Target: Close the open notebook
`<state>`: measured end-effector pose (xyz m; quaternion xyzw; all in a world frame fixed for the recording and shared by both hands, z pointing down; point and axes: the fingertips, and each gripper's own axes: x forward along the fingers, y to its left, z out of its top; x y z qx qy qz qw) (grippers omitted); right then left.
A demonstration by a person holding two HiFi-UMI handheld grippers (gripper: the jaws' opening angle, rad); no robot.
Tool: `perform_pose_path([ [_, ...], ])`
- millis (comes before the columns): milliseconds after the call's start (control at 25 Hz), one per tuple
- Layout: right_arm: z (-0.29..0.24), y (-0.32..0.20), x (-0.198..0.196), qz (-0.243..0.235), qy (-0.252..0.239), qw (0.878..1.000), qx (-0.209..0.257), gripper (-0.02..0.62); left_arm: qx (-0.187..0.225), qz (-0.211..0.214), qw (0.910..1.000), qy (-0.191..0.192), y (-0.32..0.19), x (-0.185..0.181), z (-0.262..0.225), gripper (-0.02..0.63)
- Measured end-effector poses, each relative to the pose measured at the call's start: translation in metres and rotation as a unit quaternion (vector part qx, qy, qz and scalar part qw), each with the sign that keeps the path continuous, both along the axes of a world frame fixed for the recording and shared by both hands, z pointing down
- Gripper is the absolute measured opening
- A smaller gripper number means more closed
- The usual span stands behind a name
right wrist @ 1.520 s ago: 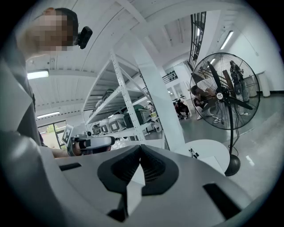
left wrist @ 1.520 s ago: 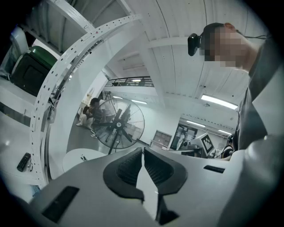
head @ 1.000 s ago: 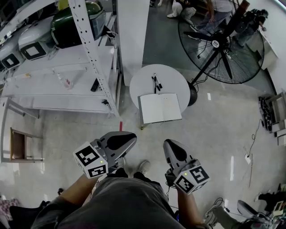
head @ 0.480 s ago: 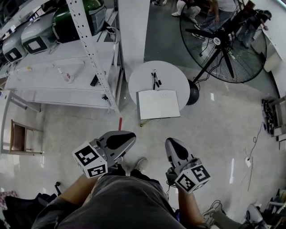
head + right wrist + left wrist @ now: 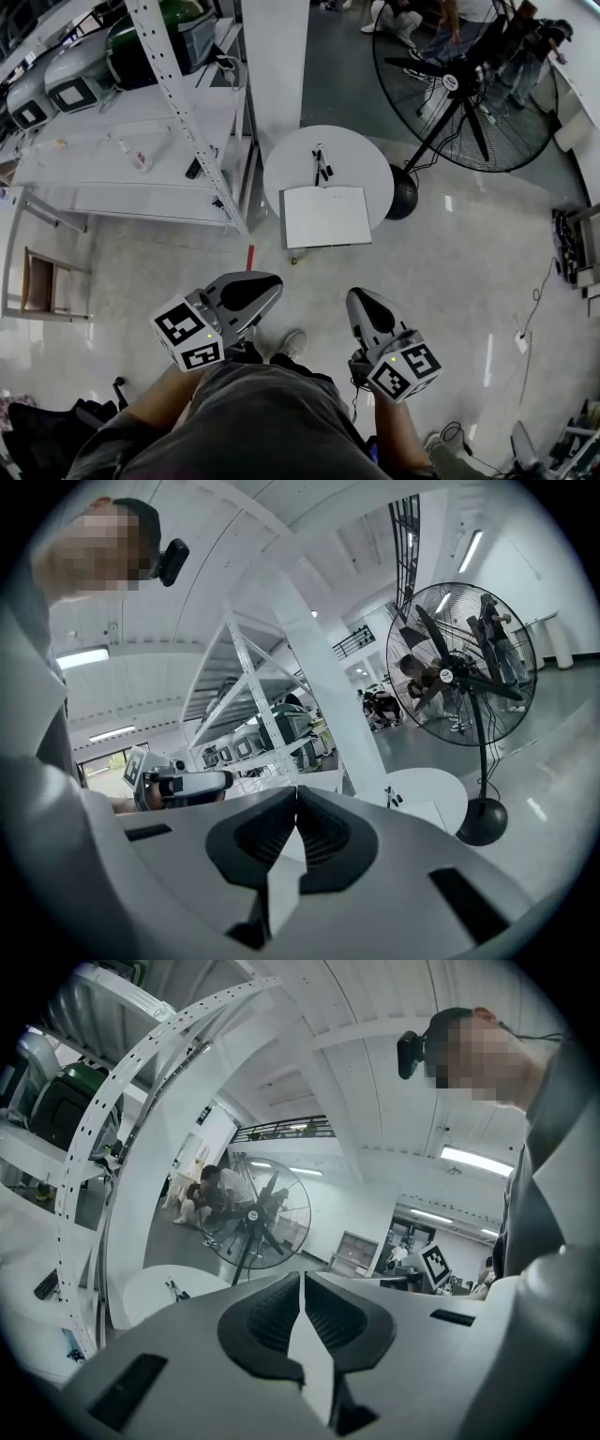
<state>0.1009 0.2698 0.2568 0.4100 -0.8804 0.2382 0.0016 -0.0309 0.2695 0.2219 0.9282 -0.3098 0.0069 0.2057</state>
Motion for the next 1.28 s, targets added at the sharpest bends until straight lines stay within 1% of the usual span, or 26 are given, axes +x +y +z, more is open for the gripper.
perform_pose_path([
  [200, 0.001, -0.004, 0.010, 0.000, -0.005, 1.000, -0.001, 0.021, 0.001, 0.000, 1.0000, -0.005, -0.003, 0.009, -0.002, 0.032],
  [480, 0.003, -0.008, 0.009, -0.005, -0.009, 1.000, -0.002, 0.021, -0.001, -0.004, 1.0000, -0.009, -0.007, 0.009, 0.002, 0.032],
  [720, 0.006, -0.017, 0.010, -0.005, -0.003, 1.000, -0.004, 0.021, 0.001, -0.004, 1.0000, -0.004, -0.016, 0.011, 0.004, 0.032],
  [1000, 0.007, -0.032, 0.007, -0.004, 0.002, 1.000, -0.006, 0.021, -0.003, -0.002, 1.0000, 0.004, -0.033, 0.010, 0.009, 0.032],
  [1280, 0.012, -0.055, -0.004, -0.003, 0.006, 1.000, -0.012, 0.021, -0.009, 0.002, 0.9999, 0.010, -0.060, 0.001, 0.017, 0.032],
])
